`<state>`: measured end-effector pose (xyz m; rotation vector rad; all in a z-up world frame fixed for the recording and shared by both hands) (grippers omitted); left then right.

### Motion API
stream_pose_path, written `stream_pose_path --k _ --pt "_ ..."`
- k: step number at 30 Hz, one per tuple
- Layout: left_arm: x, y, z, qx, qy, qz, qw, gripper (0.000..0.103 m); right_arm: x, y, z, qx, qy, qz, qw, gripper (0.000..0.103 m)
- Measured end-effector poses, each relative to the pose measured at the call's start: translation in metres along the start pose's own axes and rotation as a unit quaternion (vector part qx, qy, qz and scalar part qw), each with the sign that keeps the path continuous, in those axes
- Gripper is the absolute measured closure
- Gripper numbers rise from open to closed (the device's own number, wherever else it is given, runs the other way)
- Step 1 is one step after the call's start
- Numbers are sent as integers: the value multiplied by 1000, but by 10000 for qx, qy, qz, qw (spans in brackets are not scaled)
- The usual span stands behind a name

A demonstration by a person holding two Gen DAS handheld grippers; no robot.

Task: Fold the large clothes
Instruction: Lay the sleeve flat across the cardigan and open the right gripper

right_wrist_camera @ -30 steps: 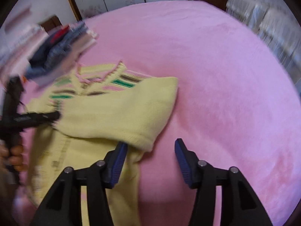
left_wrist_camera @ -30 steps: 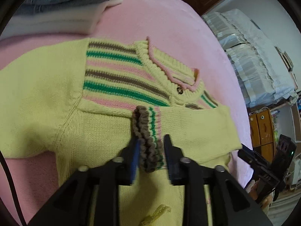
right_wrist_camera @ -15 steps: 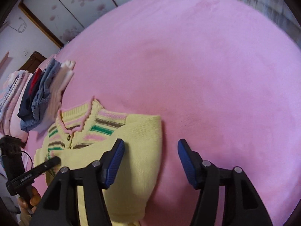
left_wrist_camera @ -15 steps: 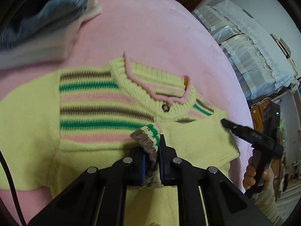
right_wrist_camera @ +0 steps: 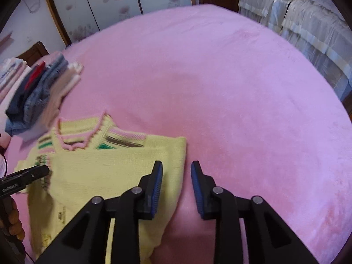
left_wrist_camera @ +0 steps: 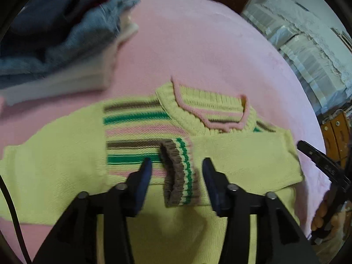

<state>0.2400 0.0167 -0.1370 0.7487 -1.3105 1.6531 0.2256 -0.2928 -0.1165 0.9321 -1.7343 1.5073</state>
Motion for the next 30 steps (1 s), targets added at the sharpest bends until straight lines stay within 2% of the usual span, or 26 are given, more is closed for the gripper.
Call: stream_pose_path --k 2,5,8,10,11,12,13,14,15,16,19,22,30 --pt "20 4 11 -80 3 331 9994 50 21 2 -13 90 -227 211 9995 76" --pt "28 11 31 -197 80 454 9987 50 33 10 -45 329 -547 254 9976 76" --pt "21 17 46 -215 43 433 9988 50 27 21 -76 571 -792 200 9950 76" --pt "5 23 49 -188 -69 203 9996 50 18 30 -90 701 -789 88 9944 76" --pt "-2 25 51 -182 -170 130 9996 54 11 35 -94 733 -710 3 9948 77" --pt "-9 30 47 -169 -370 64 9992 63 4 39 -93 738 -575 -59 9956 77" --pt "-13 33 43 -164 -457 18 9988 66 -1 44 -85 732 -410 -106 9964 79" --pt "-14 34 38 -137 -409 21 9991 68 -6 47 -77 703 -200 -126 9972 85" --pt "-12 35 33 -80 -319 61 9994 71 -9 50 -66 650 -2 -123 9978 99" --pt "-9 36 29 -25 -303 74 9995 73 -10 51 -53 518 71 -148 9985 103" --pt "-6 37 20 105 -225 65 9997 75 -2 51 -16 84 336 -62 9994 103" --pt "-7 37 25 72 -279 75 9996 75 -2 52 8 -265 255 -145 9992 103" --pt "-4 35 29 -7 -353 108 9993 74 2 52 -4 -142 446 -101 9989 100"
Point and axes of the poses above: each gripper's, at about its wrist camera, not at the fingertips, and x roughly against the way its jaws point, z to its right, y to its underside, the point moved 1 cm from there along -x, roughly the way its jaws point
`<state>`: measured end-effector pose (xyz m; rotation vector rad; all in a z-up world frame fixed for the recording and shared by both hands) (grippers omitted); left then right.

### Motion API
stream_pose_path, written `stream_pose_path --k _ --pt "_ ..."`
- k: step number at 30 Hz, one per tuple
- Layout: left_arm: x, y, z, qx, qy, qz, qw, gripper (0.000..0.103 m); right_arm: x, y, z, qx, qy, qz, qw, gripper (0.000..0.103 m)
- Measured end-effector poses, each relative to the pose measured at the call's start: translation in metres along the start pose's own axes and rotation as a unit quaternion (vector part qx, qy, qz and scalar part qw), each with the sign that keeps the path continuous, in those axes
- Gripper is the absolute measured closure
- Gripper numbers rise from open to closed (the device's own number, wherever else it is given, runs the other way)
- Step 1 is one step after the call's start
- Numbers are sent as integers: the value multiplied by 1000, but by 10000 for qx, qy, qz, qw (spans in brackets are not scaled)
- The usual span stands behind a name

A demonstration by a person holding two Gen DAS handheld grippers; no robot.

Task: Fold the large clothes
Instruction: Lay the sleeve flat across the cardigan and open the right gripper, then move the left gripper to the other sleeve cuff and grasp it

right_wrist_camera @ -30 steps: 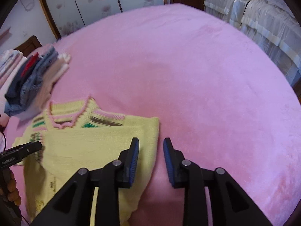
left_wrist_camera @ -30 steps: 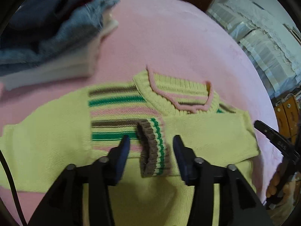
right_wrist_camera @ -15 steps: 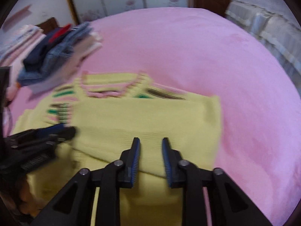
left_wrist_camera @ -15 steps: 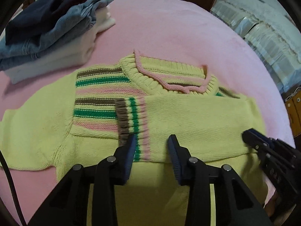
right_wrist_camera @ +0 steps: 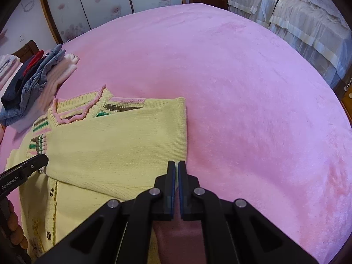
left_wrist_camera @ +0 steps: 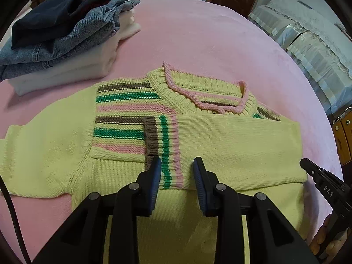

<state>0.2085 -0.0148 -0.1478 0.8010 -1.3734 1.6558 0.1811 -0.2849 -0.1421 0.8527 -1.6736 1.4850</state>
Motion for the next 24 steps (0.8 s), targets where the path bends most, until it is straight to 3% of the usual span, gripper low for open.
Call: stream_pose_path --k 8,17,20,22,24 --pt "32 2 6 -33 -76 186 9998 52 23 1 -4 -156 -161 -1 9997 99" --pt "116 19 14 -207 -375 697 9966 35 79 13 -28 -139 -440 144 9988 97" --pt "146 29 10 -172 -404 820 9957 29 97 18 -39 -71 -513 210 9984 87" --pt "163 36 4 -121 -404 893 9951 26 112 23 -51 10 -563 284 9980 71" --pt "182 44 -2 -84 -432 989 9941 26 126 28 -61 92 -592 379 9975 68"
Point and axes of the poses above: each gripper's, at about its wrist camera, not at the fingertips, and x roughly against the way its jaws point, z to its right, y to its underside, the point moved 1 cm from there along -x, roughly the way its jaws point
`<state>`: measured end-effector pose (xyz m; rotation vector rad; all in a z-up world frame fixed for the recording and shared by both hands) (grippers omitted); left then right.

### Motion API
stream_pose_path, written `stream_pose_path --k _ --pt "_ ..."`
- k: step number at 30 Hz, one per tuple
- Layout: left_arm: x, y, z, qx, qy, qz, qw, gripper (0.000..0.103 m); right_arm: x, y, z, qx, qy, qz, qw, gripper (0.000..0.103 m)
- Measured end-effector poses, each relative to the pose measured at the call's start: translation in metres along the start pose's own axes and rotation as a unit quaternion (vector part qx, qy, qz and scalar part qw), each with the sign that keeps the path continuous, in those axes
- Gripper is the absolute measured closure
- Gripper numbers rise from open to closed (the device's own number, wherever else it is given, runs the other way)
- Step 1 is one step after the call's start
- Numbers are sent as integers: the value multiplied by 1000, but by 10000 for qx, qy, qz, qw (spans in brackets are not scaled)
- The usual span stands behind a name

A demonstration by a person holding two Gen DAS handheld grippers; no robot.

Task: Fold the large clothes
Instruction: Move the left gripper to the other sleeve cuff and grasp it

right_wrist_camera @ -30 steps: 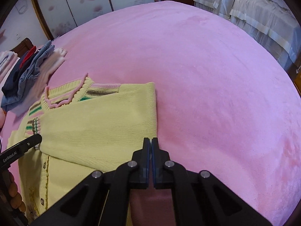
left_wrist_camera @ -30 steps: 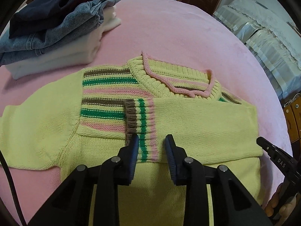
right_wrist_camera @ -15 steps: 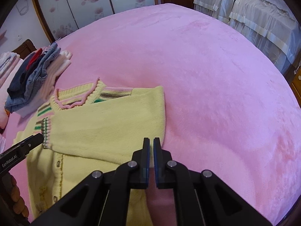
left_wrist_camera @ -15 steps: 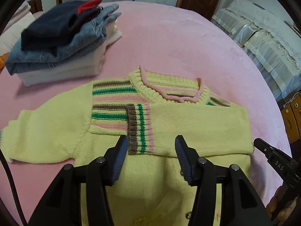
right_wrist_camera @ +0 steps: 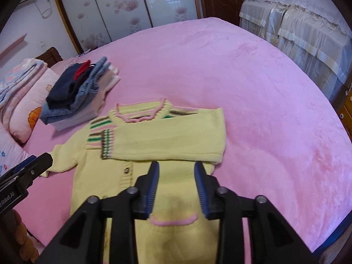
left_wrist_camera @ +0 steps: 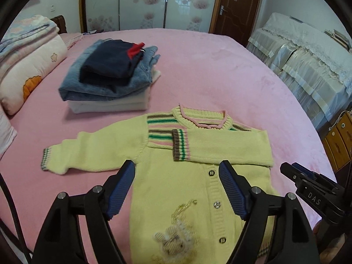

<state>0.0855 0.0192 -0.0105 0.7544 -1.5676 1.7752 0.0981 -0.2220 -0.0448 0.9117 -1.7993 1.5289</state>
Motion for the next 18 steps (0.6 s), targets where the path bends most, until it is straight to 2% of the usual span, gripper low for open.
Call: stream_pose_path --k 5,10,15,18 --pt "39 12 -27 138 -95 166 9997 17 25 9 -31 201 -189 99 9996 68" --pt "64 27 -67 505 -21 378 9980 17 41 20 -68 492 -323 139 9982 68" --pt "63 40 -116 974 78 422 9943 17 40 29 -106 782 -374 87 9962 68" --pt "49 51 -150 1325 118 336 9905 17 30 36 -130 931 -395 -15 9949 68"
Point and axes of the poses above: each gripper's, at about its wrist camera, not at the fingertips, and x roughly against the way its jaws point, z to its right, y to its underside, the point moved 1 cm from there along -x, roughly the way its jaws point
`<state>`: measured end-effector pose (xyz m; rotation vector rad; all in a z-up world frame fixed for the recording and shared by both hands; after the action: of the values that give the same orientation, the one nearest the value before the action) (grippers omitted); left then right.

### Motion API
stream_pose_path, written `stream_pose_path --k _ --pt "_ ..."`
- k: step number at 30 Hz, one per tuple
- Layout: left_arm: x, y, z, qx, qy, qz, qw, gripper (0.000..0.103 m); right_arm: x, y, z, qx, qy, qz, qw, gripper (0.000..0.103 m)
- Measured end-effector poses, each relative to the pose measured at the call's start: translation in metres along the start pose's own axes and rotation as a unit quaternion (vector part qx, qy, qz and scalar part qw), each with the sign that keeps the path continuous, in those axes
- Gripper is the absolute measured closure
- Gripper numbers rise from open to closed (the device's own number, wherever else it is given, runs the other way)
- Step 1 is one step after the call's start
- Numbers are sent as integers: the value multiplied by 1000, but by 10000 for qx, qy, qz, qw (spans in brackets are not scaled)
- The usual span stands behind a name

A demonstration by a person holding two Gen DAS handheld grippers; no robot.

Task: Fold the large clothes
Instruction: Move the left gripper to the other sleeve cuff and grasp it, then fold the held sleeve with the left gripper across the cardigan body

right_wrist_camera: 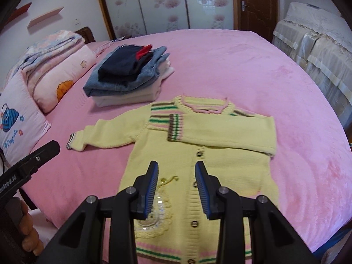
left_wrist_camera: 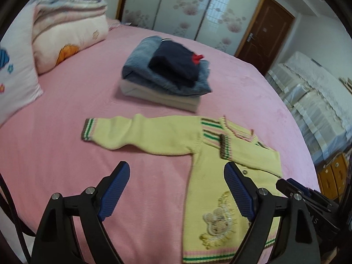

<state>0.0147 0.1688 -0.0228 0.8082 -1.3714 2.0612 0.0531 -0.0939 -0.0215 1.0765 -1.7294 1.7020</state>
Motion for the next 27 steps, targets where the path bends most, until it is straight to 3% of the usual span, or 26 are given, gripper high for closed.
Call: stream_pose_path --k 3,6,10,16,20,22,24,27 --pt "-22 4 -43 575 326 -80 9978 17 -17 3 -22 128 -42 -140 9998 68" --pt "-44 9 -81 1221 776 -9 9895 17 -39 6 -41 180 -142 -349 9991 68" --pt "-82 13 -119 1801 886 -39 9796 19 -62 8 -58 273 -187 -530 9980 68" --pt "-138 16 -161 2828 1286 -247 9502 32 -88 6 -68 336 -197 -703 9968 68" --pt "-157 10 -170 3026 1189 -173 9455 49 -102 6 -65 321 -196 -800 9961 68" --pt "-164 5 -173 3080 1001 -146 9460 65 -108 6 -63 305 -206 -854 9957 68" --pt "-172 1 -177 3188 667 -195 9453 97 -113 7 -60 265 -215 -898 9954 68" --pt "-171 -7 -180 3223 325 -148 9460 98 -114 8 -52 167 -286 -906 9953 68"
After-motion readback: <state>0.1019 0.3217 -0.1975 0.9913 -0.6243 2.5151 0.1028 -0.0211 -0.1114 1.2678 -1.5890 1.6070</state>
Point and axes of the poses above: each gripper's, at about its wrist camera, not at the fingertips, and x roughly against the way its jaws point, z to its right, y to its underside, the point moved 1 cm from there along -x, roughly the way its jaws point
